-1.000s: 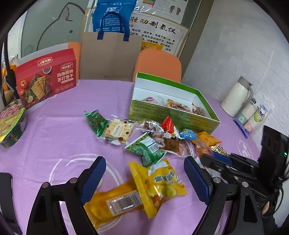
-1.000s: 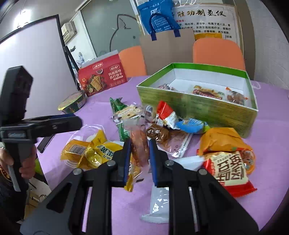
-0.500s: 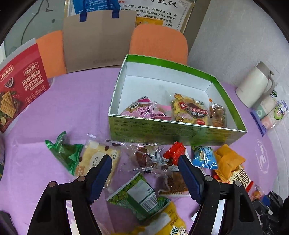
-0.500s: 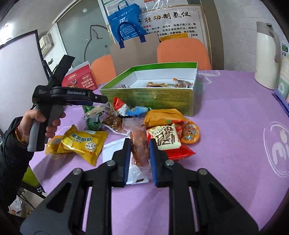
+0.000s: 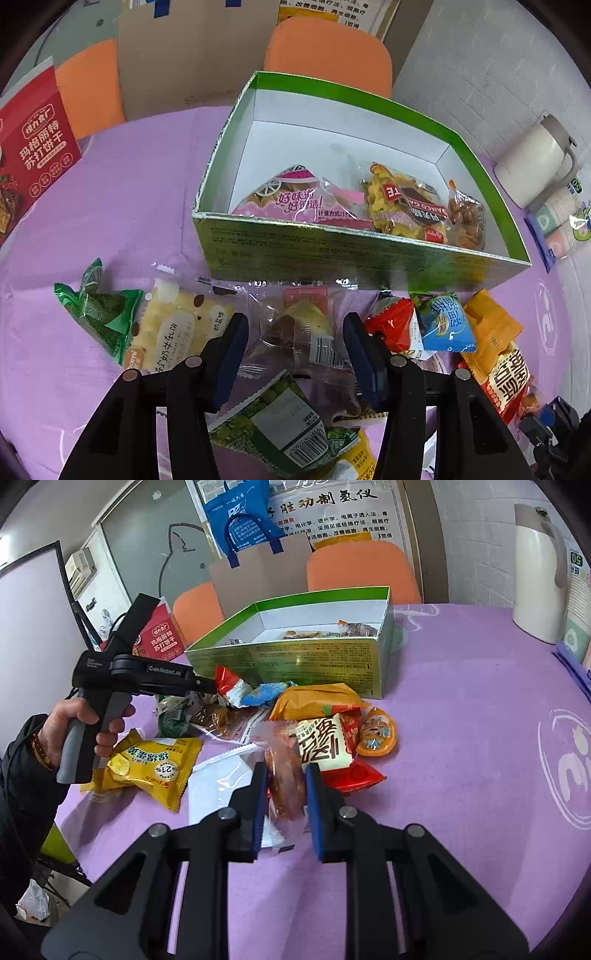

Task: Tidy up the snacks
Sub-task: 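Grasp a clear wrapped cake with the left gripper while the right gripper carries its snack to the box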

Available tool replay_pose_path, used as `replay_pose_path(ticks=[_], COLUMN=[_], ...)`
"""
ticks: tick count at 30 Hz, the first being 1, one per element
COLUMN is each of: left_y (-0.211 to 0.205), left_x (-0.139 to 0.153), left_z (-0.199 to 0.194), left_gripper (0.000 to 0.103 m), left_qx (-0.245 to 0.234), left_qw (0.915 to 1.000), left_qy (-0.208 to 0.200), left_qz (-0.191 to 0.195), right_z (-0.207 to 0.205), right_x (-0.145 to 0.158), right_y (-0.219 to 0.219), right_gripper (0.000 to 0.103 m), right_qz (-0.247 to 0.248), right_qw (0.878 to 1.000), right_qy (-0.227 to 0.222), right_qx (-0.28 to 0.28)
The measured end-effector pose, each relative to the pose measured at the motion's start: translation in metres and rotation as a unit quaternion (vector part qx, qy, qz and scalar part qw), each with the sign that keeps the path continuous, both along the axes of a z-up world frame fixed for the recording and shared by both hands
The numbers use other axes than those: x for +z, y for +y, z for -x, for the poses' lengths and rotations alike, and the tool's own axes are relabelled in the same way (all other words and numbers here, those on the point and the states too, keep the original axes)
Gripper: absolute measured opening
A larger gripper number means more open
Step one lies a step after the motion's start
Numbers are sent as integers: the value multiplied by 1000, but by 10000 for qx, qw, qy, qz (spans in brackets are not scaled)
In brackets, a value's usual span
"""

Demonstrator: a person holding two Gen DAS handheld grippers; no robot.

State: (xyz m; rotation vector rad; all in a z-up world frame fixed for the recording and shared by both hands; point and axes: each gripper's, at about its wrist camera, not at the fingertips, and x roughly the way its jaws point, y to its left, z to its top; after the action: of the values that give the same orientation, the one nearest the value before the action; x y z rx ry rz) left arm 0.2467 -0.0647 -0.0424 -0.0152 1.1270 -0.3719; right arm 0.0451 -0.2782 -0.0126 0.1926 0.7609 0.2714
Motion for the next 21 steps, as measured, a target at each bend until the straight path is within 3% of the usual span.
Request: replay_pose_path(ticks=[6, 10, 21], left_y=[8, 13, 22], left_x=[-3, 11, 118], left_z=[5, 20, 49], left_gripper=[46, 43, 43], left_qx=[64, -50, -326], left_qw=[9999, 9997, 9903], left_qy=[40, -137, -1151], left_qz=[116, 186, 706], right_z=[1, 0, -53], right_x=[2, 13, 71], right_y=[6, 12, 31], right_gripper=[22, 22, 22], right_qz=[20, -76, -28], right_qw=[9999, 9996, 9962], right_qy=[58, -44, -622], right_qx=[113, 281, 609])
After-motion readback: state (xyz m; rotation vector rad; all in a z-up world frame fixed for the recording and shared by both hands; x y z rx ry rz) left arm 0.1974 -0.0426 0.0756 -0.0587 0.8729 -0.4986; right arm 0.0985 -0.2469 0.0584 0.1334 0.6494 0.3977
